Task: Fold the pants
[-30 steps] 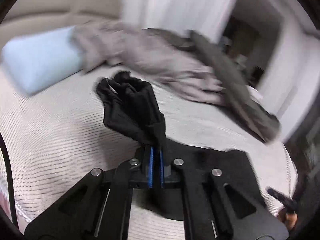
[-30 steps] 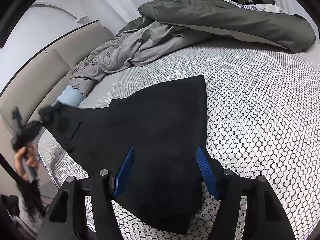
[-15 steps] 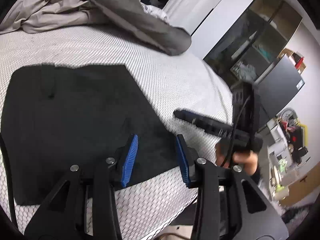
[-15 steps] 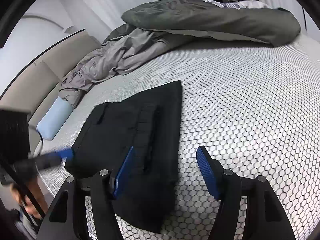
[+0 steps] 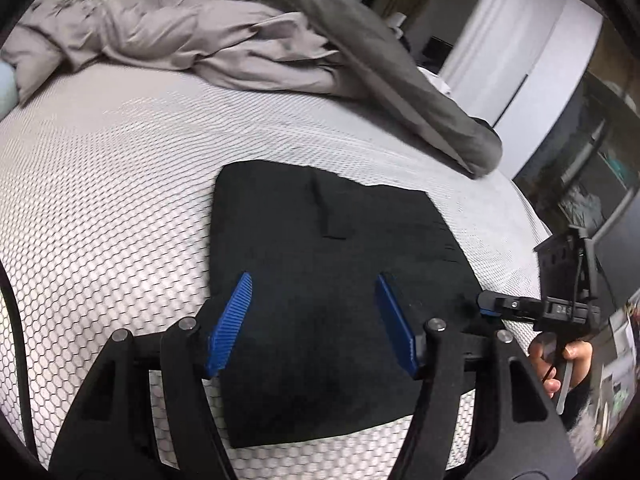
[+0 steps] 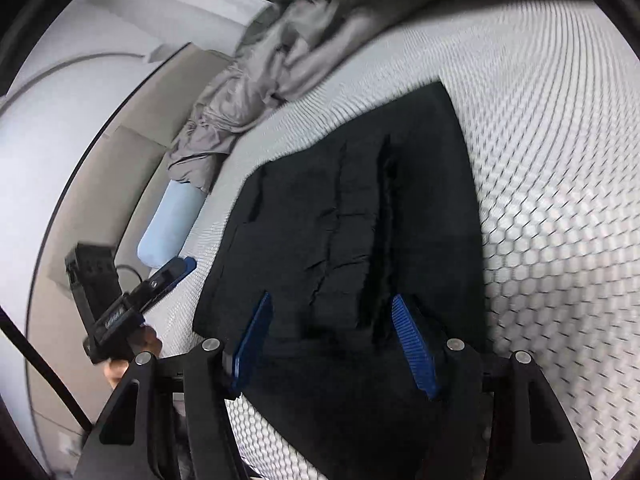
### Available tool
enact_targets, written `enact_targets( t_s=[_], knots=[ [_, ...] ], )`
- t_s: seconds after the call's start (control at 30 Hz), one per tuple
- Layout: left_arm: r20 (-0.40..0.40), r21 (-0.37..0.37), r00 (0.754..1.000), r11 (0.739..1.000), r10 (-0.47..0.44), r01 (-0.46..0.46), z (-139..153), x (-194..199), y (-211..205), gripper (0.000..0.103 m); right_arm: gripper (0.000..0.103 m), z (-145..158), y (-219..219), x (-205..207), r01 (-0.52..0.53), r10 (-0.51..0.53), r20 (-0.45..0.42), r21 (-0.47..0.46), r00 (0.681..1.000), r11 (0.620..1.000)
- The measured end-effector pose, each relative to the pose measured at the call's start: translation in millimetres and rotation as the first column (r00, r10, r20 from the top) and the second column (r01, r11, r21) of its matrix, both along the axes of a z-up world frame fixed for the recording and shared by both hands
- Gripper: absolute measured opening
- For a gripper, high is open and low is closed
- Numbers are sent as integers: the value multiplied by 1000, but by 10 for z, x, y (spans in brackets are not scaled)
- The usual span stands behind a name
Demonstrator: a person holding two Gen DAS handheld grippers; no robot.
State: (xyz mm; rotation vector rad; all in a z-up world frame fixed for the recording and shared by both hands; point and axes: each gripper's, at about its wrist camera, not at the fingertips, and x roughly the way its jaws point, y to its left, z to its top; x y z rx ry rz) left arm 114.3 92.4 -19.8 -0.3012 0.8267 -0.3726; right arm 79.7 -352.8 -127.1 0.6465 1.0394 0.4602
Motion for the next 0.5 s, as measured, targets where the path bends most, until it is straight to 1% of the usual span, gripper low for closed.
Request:
enact_targets(
  t_s=[0.07,0.17,0.2,0.23,0.27,0.3,0.33,0.37,0.4,0.43,0.5],
  knots=[
    [-16,-5,1000,1000,5,-5,-69,0,104,61,65,-96,-34,95,-2,3,-26,45,1000,999],
    [-32,25,999,1000,8,-8,-191,-3,195,61,66,-192,-160,165,-10,16,-36,164,999,986],
    [-35,38,999,999,3,-2,-218,-5,198,61,64,-195,-184,171,-12,19,-36,182,999,983],
    [-36,43,999,999,4,-3,-232,9,200,61,58,-190,-205,160,-18,24,-32,186,999,982],
    [-37,46,999,999,3,-1,-236,-1,198,61,54,-167,-203,143,-29,34,-28,158,999,987],
    [-37,46,999,999,-4,6,-231,-11,188,61,45,-143,-183,129,-43,46,-22,133,999,990],
    [-35,43,999,999,-7,8,-219,20,168,61,39,-98,-137,104,-64,65,-11,91,998,994],
    [-30,42,1000,999,-9,11,-196,14,155,61,36,-66,-107,77,-72,72,2,62,997,995],
    [-22,45,1000,999,-12,13,-170,5,140,61,29,-2,-49,38,-88,88,25,19,996,996],
    [-16,48,1000,999,-14,14,-147,11,119,61,19,31,-8,11,-97,97,39,0,995,995],
    [-7,55,1000,998,-19,19,-109,-7,88,61,18,165,102,-56,-110,114,80,-51,990,993]
  ],
)
